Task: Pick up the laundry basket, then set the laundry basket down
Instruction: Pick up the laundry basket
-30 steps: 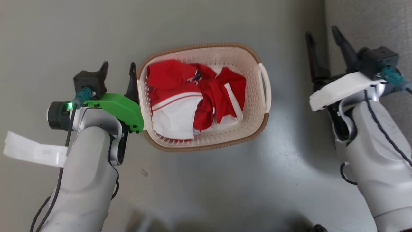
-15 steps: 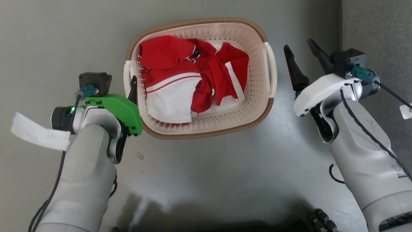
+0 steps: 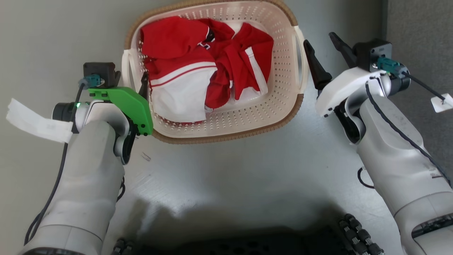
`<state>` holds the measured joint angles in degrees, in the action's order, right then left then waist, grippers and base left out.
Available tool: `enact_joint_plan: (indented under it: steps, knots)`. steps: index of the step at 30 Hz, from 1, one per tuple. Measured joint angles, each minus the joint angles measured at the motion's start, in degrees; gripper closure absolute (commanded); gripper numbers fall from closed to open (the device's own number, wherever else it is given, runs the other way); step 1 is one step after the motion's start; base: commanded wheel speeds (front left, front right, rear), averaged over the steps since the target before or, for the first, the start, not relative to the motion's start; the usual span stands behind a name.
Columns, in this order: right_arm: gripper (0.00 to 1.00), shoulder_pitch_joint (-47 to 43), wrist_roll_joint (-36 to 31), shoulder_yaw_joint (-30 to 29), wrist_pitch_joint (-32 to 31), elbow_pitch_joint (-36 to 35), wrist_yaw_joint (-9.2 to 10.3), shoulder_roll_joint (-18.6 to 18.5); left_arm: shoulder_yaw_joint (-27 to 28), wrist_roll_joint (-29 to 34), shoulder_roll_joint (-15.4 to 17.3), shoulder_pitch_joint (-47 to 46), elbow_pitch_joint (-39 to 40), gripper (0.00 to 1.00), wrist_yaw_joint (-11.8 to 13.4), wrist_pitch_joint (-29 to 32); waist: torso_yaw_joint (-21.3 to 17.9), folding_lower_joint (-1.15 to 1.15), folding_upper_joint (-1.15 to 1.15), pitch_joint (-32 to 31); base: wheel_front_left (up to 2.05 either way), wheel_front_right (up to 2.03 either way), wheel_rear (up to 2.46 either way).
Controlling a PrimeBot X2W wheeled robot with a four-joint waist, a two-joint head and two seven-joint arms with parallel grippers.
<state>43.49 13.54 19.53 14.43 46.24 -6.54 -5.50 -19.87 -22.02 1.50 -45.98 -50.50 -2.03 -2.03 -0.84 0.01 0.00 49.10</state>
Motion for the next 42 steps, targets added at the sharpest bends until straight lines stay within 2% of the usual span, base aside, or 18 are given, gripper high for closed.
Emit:
enact_joint_plan:
  steps: [15, 16, 17, 20, 30, 42]
  knots:
    - [0.0, 3.6, 0.0, 2.1, 0.0, 6.0, -0.52, 0.7, 0.4, -0.1, -0.2, -4.3, -7.1, 0.0, -0.4, -0.5, -0.4, 0.0, 0.0, 4.6, 0.0, 0.0, 0.0]
    - [0.51, 3.6, 0.1, 2.2, 0.0, 6.3, -0.52, 0.9, 0.3, -0.4, -0.2, -4.5, -7.5, 0.09, -0.5, -0.5, -0.4, 0.0, 0.0, 4.7, 0.0, 0.0, 0.0]
    - [1.0, 3.7, 0.1, 2.2, 0.0, 6.6, -0.52, 0.9, 0.3, -0.6, -0.2, -4.6, -7.9, 1.0, -0.5, -0.5, -0.4, 0.0, 0.0, 4.8, 0.0, 0.0, 0.0]
    - [1.0, 4.3, 0.1, 2.9, 0.1, 7.5, -1.16, 1.6, 0.2, -1.1, -0.7, -5.2, -8.6, 1.0, -1.5, -0.6, -0.3, 0.0, 0.0, 5.0, 0.0, 0.0, 0.0]
    - [1.0, 5.4, 1.1, 2.8, 0.4, 11.0, -1.03, 2.2, 0.1, -1.9, -2.1, -6.6, -12.1, 1.0, -2.1, -2.3, 0.3, 0.0, 0.0, 3.9, 0.0, 0.0, 0.0]
    - [1.0, 4.6, 3.6, 3.7, 0.4, 16.5, -1.2, 3.1, -0.9, -5.1, -2.5, -6.3, -16.4, 1.0, -3.9, -2.2, -0.2, -0.01, 0.0, -1.9, 0.0, 0.0, 0.0]
